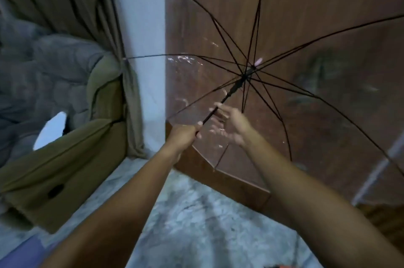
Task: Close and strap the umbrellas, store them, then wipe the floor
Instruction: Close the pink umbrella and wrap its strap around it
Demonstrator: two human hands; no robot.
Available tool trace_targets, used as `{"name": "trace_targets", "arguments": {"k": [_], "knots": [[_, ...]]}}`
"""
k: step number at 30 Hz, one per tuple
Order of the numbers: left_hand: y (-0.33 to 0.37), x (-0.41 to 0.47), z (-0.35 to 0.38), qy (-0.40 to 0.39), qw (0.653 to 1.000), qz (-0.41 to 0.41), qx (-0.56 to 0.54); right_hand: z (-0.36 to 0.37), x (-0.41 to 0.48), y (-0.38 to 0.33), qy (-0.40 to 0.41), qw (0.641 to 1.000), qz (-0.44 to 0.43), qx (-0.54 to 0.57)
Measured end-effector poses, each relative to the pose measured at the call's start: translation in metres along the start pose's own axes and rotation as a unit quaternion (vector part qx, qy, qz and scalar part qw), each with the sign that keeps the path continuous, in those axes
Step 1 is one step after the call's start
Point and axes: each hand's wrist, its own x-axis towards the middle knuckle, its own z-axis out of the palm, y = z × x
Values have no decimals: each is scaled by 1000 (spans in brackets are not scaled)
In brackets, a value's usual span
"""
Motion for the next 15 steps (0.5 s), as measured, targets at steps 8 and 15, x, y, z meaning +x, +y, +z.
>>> {"name": "trace_targets", "arguments": {"k": [8,15], "knots": [[48,-83,46,-188,964,106,153,-111,-158,-64,184,948,-104,239],[82,-170,122,-327,907,161,212,-189,-276,-79,286,887,-178,315]]}}
